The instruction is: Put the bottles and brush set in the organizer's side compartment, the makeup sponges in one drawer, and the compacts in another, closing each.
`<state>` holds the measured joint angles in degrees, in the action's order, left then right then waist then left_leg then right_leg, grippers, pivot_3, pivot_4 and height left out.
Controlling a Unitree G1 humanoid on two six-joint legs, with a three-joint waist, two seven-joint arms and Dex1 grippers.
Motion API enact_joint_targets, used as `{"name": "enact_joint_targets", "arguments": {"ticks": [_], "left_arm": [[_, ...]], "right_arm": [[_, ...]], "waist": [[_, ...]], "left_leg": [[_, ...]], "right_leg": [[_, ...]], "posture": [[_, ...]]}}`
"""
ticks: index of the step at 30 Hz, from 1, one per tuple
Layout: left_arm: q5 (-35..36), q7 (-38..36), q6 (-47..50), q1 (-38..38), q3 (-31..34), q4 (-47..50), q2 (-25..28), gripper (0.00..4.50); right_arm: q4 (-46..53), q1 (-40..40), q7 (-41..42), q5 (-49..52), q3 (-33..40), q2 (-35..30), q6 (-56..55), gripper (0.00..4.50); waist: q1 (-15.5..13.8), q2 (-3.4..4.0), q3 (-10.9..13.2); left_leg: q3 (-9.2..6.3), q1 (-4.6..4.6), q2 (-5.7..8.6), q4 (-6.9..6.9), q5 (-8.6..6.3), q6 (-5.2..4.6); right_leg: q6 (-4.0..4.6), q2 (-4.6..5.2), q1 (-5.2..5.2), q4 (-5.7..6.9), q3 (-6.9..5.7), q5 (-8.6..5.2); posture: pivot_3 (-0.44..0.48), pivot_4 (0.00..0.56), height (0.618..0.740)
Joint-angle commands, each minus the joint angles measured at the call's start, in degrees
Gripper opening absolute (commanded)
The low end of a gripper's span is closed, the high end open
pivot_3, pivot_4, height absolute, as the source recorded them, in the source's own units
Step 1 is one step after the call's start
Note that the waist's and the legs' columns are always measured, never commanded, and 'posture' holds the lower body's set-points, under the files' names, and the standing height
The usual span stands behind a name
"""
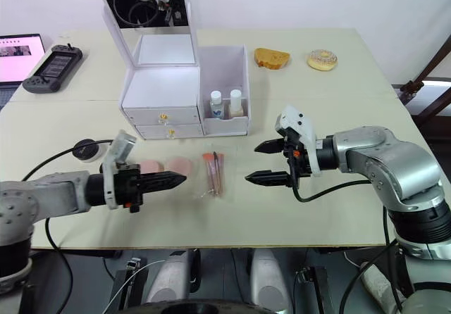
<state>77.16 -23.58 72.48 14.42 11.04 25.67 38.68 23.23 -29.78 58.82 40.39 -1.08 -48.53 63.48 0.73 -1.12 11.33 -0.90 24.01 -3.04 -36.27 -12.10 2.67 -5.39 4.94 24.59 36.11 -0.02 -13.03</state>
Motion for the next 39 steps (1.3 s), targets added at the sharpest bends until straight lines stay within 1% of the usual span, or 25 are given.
{"name": "enact_joint_targets", "arguments": {"ticks": [1,2,3,5,6,11,17,19,21,25,29,31,34,37,39], "left_arm": [[-8.1,4.6,-2.2,1.8,-5.3,-0.5,-1.2,0.05],[-11.0,4.7,-3.0,1.8,-7.4,-0.2,-1.3,0.05],[-11.8,5.4,-3.3,1.8,-8.4,-0.3,-2.5,0.05],[-12.2,6.0,-3.8,2.2,-8.9,-0.8,-4.7,0.05],[-12.9,6.0,-3.9,2.7,-9.3,-0.8,-5.2,0.05],[-14.9,6.4,-4.1,3.5,-9.7,-1.2,-7.2,0.05],[-19.3,7.1,-3.3,4.1,-11.2,-1.8,-7.2,0.05],[-20.6,7.6,-3.2,4.5,-11.6,-2.6,-7.9,0.05],[-23.4,8.5,-3.1,4.7,-13.8,-3.4,-8.4,0.05],[-25.8,10.9,-1.5,4.4,-15.9,-3.4,-11.5,0.05],[-27.9,14.1,2.0,4.9,-14.5,-5.2,-13.4,0.05],[-28.3,14.3,3.8,5.0,-14.4,-5.3,-13.7,0.05],[-28.9,14.8,6.3,5.1,-14.9,-4.9,-14.3,0.05],[-29.5,15.0,9.3,5.4,-15.4,-4.5,-13.9,0.05],[-30.5,14.7,10.5,5.9,-15.7,-4.3,-12.7,0.05]], "right_arm": [[1.4,-3.0,-6.3,4.3,1.0,0.9,13.3,4.5],[0.8,-4.4,-8.2,4.8,0.4,1.9,18.7,4.5],[-1.0,-5.7,-9.5,6.2,0.8,3.7,23.7,4.5],[-4.4,-7.0,-12.1,9.0,1.8,6.5,28.6,4.5],[-6.5,-7.3,-13.7,10.5,2.1,7.1,29.0,4.5],[-13.5,-7.6,-23.0,18.7,2.4,8.1,29.0,4.5],[-23.0,-9.1,-37.3,29.7,4.5,12.4,29.0,4.5],[-26.0,-9.6,-42.2,31.9,5.1,13.9,29.0,4.5],[-28.4,-9.9,-46.5,33.6,5.4,15.5,29.0,4.5],[-32.4,-10.4,-54.1,37.9,5.0,18.0,29.0,4.5],[-34.5,-10.6,-59.5,40.1,5.6,20.1,29.0,4.5],[-35.8,-10.8,-61.6,42.0,6.4,21.4,29.0,4.5],[-37.9,-10.6,-64.1,42.2,7.4,24.0,29.0,4.5],[-40.8,-10.7,-66.1,40.4,8.2,26.7,29.0,4.5],[-42.0,-11.0,-66.9,39.4,8.6,28.6,29.0,4.5]], "waist": [[0.0,-0.01,0.0],[0.0,-0.01,0.0],[0.1,0.0,0.0],[0.0,-0.01,0.0],[0.0,-0.02,0.0],[-0.1,-0.02,0.0],[0.1,-0.03,0.0],[0.1,-0.02,0.0],[0.0,-0.02,0.0],[0.0,-0.02,0.0],[0.0,-0.02,0.0],[0.1,-0.03,-0.1],[0.2,-0.03,-0.1],[0.4,-0.08,-0.2],[0.6,-0.08,-0.3]], "left_leg": [[-0.03,-0.07,0.0,-0.01,0.0,0.0],[-0.05,-0.08,0.0,-0.01,0.0,0.0],[-0.06,-0.08,0.01,0.0,0.0,0.0],[-0.07,-0.09,0.01,-0.01,0.0,0.0],[-0.08,-0.07,0.01,-0.02,0.0,0.0],[-0.16,0.05,0.04,-0.01,0.0,-0.01],[-0.26,0.06,0.03,-0.02,0.01,-0.02],[-0.37,0.07,0.03,-0.01,0.01,-0.02],[-0.39,0.07,0.03,-0.01,0.01,-0.02],[-0.4,0.17,0.04,-0.02,0.01,-0.03],[-0.42,0.13,0.04,-0.01,0.02,-0.03],[-0.47,0.03,0.04,-0.02,0.02,-0.03],[-0.59,-0.13,0.06,-0.02,0.02,-0.04],[-0.62,-0.33,0.06,0.03,0.02,-0.04],[-0.68,-0.55,0.06,0.1,0.01,-0.04]], "right_leg": [[0.0,-0.02,-0.08,0.0,0.0,0.0],[0.02,-0.02,-0.08,0.0,0.0,0.01],[0.03,-0.03,-0.09,0.0,0.0,0.02],[0.08,-0.03,-0.09,-0.01,0.0,0.05],[0.09,-0.03,-0.09,-0.01,0.0,0.05],[0.07,-0.07,-0.08,-0.06,0.0,0.03],[0.07,-0.15,-0.08,-0.06,0.0,0.03],[0.07,-0.22,-0.08,-0.04,0.0,0.04],[0.07,-0.23,-0.08,-0.04,0.0,0.04],[0.06,-0.23,-0.07,-0.07,0.0,0.03],[0.05,-0.23,-0.08,-0.05,-0.01,0.03],[0.05,-0.27,-0.16,-0.03,-0.01,0.03],[0.07,-0.33,-0.28,-0.04,-0.01,0.04],[0.07,-0.36,-0.41,-0.04,-0.01,0.04],[0.04,-0.41,-0.57,-0.05,-0.01,0.01]], "posture": [[0.0,0.15,0.74],[0.0,0.15,0.74],[0.0,0.15,0.74],[0.0,0.15,0.74],[0.0,0.15,0.74],[0.0,0.15,0.74],[0.0,0.15,0.74],[0.0,0.15,0.74],[0.0,0.15,0.74],[0.0,0.15,0.74],[0.0,0.15,0.74],[0.0,0.15,0.74],[0.0,0.15,0.74],[0.0,0.15,0.74],[0.0,0.15,0.74]]}}
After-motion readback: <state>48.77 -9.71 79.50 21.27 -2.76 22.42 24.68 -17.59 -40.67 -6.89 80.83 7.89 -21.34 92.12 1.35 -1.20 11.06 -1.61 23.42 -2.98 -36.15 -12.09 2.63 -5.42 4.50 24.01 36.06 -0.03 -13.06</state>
